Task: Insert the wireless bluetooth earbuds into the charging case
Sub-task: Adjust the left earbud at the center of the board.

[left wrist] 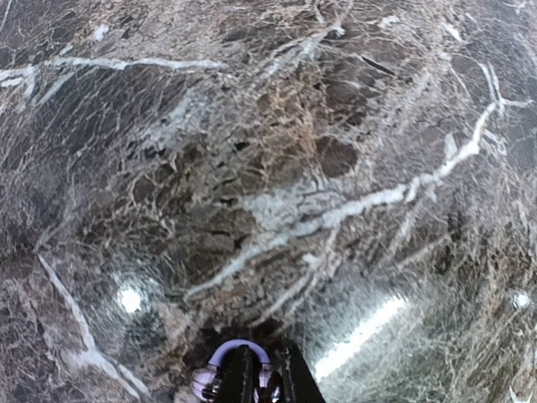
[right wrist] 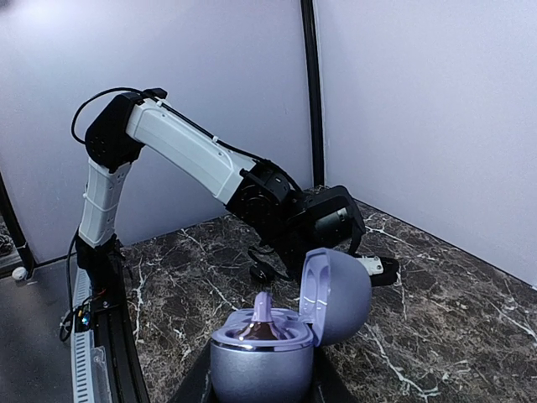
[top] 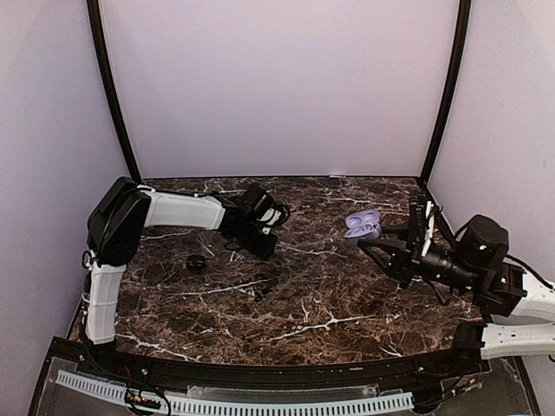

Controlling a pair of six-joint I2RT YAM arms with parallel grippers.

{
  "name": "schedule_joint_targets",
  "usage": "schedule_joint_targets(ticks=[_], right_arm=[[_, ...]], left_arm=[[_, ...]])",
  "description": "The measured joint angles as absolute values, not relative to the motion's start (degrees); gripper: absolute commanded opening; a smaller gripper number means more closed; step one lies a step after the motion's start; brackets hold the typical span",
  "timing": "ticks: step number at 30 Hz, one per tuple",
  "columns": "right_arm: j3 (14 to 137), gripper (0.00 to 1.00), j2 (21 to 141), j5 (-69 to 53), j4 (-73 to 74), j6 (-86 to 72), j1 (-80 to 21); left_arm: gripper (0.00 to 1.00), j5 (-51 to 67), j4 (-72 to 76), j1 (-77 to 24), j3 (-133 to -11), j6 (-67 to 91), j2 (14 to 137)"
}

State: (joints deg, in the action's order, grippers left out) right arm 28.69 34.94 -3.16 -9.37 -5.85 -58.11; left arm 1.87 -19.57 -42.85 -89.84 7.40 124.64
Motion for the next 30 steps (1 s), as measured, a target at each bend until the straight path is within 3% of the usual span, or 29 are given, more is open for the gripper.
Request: schedule_joint_targets(ticks=[10,16,25,30], right_arm=[[28.7,0.00,34.8,-3.2,-9.3,-5.8,-58.1],[28.7,0.00,34.7,-3.2,-9.3,-5.8,-58.1],[29.2,0.00,34.6,-3.2,-8.5,-5.5,-58.1],[29.2,0.00,34.5,-3.2,-8.4,-5.2,-58.1]], left_arm=[[0.12,20.9,-14.4,-42.7,-76.4,2.3,113.6],[0.13,22.6,-18.9,-43.7,-74.4,-5.5,113.3],[0.41,13.2,-23.5,-43.6,-71.6,-13.5,110.5],[0.48,13.0,-22.9,-42.3,-69.1,-13.9,102.9]])
